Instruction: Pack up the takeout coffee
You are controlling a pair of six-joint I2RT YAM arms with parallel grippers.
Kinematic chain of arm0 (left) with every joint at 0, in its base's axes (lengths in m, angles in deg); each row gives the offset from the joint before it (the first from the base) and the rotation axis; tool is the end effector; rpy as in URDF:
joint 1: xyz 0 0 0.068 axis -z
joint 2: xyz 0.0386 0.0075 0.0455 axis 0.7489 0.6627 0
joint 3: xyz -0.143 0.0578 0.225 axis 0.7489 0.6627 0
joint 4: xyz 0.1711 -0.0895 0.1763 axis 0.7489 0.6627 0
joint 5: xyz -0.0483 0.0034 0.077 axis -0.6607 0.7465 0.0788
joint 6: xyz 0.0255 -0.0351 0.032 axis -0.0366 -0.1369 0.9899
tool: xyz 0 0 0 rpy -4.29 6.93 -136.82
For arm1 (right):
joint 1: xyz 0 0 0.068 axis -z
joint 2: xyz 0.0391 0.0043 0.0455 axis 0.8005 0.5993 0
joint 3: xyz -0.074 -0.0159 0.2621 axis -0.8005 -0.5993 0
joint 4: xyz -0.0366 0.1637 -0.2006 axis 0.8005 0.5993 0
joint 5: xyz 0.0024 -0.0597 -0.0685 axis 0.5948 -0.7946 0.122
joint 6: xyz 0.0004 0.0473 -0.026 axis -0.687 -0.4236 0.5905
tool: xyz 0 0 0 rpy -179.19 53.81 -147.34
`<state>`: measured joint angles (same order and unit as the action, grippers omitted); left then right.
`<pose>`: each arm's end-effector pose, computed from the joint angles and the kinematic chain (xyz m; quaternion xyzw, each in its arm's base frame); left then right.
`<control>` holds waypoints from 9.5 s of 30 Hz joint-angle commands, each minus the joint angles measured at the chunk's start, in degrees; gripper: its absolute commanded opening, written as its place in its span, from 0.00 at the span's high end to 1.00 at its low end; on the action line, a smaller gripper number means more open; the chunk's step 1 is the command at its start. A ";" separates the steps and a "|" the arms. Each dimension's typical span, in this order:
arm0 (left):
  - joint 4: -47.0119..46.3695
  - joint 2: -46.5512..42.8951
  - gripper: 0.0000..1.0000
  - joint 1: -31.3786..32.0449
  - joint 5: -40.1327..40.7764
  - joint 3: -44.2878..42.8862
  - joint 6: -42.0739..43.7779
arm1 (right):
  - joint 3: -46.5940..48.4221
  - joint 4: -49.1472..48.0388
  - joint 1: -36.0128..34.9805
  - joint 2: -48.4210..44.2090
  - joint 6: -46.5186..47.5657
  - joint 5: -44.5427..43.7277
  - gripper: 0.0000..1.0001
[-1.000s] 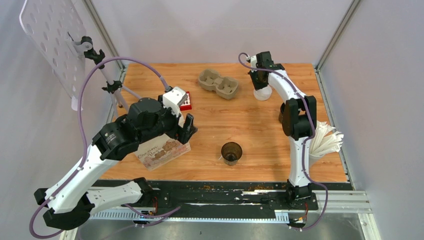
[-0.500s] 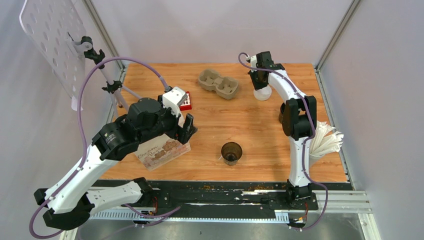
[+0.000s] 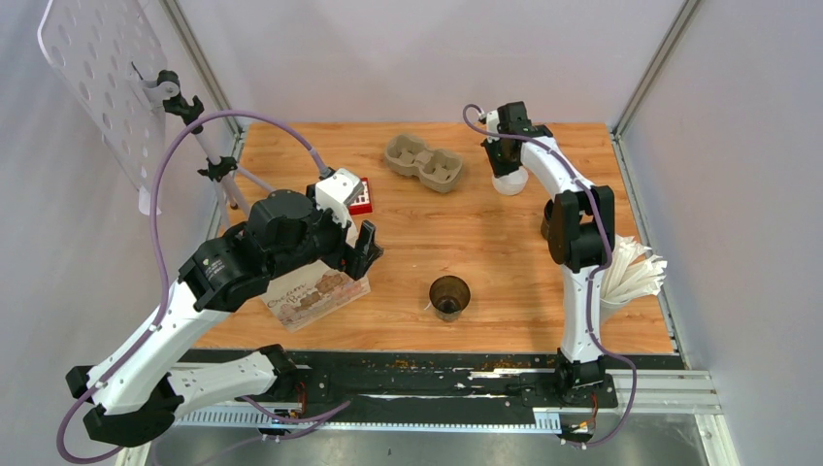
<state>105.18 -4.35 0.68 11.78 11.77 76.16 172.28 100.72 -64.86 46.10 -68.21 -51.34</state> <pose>0.1098 -0.1223 0.4290 0.2527 0.8144 -0.2317 0.4683 0.4874 0.1022 0.2205 -0.2159 0.9354 0.0131 0.2798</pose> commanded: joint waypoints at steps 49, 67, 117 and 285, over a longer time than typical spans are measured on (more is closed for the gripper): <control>-1.41 -0.58 0.03 0.32 0.94 -0.12 0.04 | 4.06 -0.07 0.34 -0.99 -0.25 0.28 1.00; -1.32 -0.77 0.03 0.31 0.41 -0.24 -0.75 | 3.52 -0.70 0.34 -0.80 -1.02 -1.33 0.83; -1.80 -0.37 0.02 0.31 0.28 -0.03 -0.78 | 2.41 -0.09 0.34 -1.56 -0.33 1.27 1.00; -0.97 -2.36 0.03 0.30 1.05 0.19 -0.94 | 5.99 -0.18 1.16 1.91 -4.40 3.30 0.78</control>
<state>105.22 -5.95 0.68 12.87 11.79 75.31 175.77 101.60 -63.86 47.70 -72.40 -47.91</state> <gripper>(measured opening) 0.971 0.235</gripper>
